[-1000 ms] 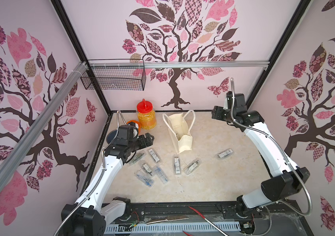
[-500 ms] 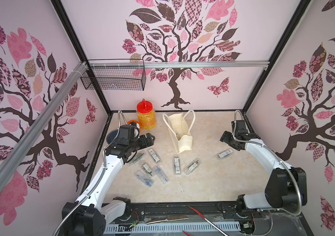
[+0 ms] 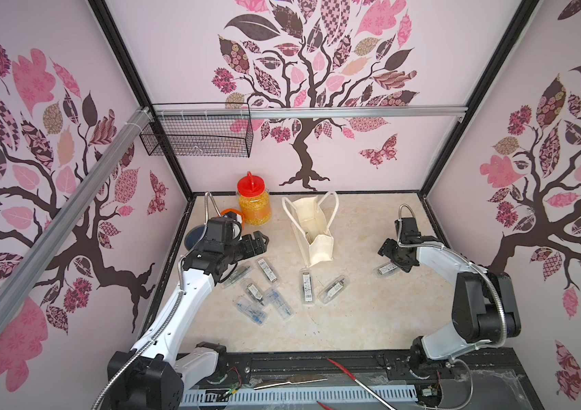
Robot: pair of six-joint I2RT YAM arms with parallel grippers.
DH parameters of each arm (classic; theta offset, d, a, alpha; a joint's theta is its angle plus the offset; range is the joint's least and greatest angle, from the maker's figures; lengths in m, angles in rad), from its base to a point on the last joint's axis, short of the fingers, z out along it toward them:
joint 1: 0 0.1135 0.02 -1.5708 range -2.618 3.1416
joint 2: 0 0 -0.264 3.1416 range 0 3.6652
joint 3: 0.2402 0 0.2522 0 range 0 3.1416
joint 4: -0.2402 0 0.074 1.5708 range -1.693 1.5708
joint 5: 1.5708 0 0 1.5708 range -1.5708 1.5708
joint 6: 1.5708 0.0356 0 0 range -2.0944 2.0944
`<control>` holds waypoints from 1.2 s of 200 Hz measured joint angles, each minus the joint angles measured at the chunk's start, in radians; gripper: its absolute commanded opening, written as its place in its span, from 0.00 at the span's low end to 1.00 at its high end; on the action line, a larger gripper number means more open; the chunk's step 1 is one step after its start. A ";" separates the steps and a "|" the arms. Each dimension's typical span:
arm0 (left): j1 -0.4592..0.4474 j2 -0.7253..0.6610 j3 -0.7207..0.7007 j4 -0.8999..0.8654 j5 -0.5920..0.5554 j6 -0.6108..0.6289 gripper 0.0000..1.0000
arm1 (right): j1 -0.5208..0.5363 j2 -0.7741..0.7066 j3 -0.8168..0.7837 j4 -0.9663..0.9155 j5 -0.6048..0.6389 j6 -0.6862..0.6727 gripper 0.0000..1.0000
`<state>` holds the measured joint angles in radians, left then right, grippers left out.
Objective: Put the compass set into the canvas bag
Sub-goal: Pick up the compass set at the center of the board.
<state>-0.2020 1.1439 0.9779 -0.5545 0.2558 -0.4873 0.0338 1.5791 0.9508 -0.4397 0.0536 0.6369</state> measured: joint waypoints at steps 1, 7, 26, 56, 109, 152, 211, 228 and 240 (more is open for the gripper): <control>0.000 0.000 0.000 0.000 0.000 0.000 0.96 | 0.000 0.001 0.000 0.000 -0.001 0.000 0.79; 0.000 0.000 0.000 0.000 0.000 0.000 0.96 | -0.002 0.013 0.000 -0.003 -0.005 0.000 0.79; 0.000 0.000 0.000 0.000 0.000 0.001 0.96 | -0.010 0.029 -0.004 -0.014 -0.014 -0.002 0.80; 0.000 0.000 0.000 0.000 0.000 0.001 0.96 | -0.024 0.030 -0.013 -0.021 -0.024 -0.006 0.80; 0.000 0.005 0.000 0.003 0.000 0.001 0.96 | -0.029 0.040 -0.026 -0.022 -0.045 -0.011 0.77; 0.000 0.005 0.000 0.003 -0.001 0.000 0.96 | -0.029 0.046 -0.029 -0.020 -0.051 -0.030 0.73; 0.000 0.009 0.000 0.007 -0.001 -0.005 0.96 | -0.029 0.089 -0.018 -0.019 -0.055 -0.074 0.70; 0.000 0.011 0.000 0.007 -0.001 -0.006 0.96 | -0.029 0.098 -0.007 -0.020 -0.056 -0.082 0.68; 0.000 0.011 0.000 0.007 -0.001 -0.007 0.97 | -0.029 0.102 -0.004 -0.019 -0.058 -0.088 0.67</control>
<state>-0.2020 1.1545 0.9779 -0.5472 0.2550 -0.4942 0.0048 1.6814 0.9470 -0.4591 -0.0044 0.5488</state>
